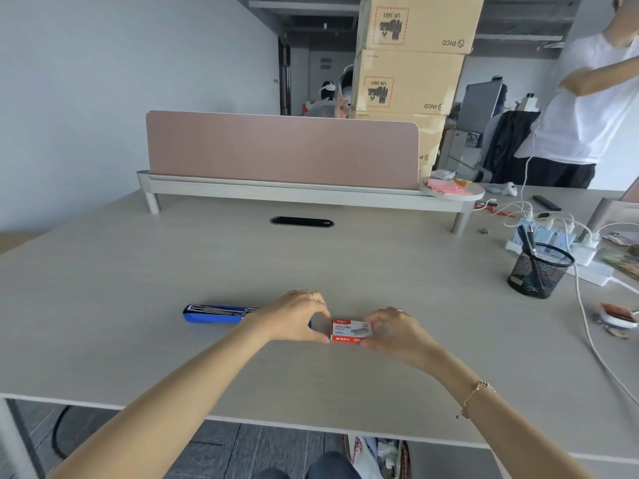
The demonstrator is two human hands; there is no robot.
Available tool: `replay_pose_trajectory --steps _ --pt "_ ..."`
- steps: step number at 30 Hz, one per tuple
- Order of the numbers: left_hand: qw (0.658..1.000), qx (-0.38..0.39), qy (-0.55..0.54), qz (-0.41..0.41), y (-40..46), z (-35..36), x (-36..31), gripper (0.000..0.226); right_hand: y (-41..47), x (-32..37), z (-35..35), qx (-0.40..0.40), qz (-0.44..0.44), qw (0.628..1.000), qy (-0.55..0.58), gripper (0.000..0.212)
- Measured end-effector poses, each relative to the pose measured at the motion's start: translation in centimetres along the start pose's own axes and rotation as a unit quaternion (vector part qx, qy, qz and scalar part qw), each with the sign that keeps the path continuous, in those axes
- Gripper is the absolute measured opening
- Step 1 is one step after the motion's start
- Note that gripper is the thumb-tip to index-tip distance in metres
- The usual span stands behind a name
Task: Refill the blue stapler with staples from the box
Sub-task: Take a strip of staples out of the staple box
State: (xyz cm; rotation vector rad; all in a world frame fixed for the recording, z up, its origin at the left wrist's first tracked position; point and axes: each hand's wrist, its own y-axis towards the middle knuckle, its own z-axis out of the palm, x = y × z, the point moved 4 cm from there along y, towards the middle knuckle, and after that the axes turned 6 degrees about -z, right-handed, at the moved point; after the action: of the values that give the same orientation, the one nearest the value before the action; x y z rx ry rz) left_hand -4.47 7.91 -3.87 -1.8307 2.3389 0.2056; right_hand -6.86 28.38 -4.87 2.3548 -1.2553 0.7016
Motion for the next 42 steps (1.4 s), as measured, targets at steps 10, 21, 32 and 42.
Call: replay_pose_trajectory --steps 10,21,32,42 --pt "1.0 0.0 -0.021 0.002 0.6 0.3 -0.7 0.04 0.1 -0.5 -0.1 0.001 -0.016 1.0 0.002 0.035" --pt "0.999 0.02 -0.027 -0.021 0.0 0.3 -0.8 0.037 -0.2 -1.3 -1.0 0.008 -0.013 1.0 -0.017 0.031" --pt "0.999 0.016 -0.032 -0.027 -0.2 0.4 -0.4 0.034 -0.6 -1.9 -1.1 0.005 -0.009 1.0 -0.001 0.031" --pt "0.999 0.012 -0.037 -0.038 -0.3 0.6 -0.3 0.035 -0.8 -2.3 -1.1 0.006 -0.011 1.0 0.022 0.028"
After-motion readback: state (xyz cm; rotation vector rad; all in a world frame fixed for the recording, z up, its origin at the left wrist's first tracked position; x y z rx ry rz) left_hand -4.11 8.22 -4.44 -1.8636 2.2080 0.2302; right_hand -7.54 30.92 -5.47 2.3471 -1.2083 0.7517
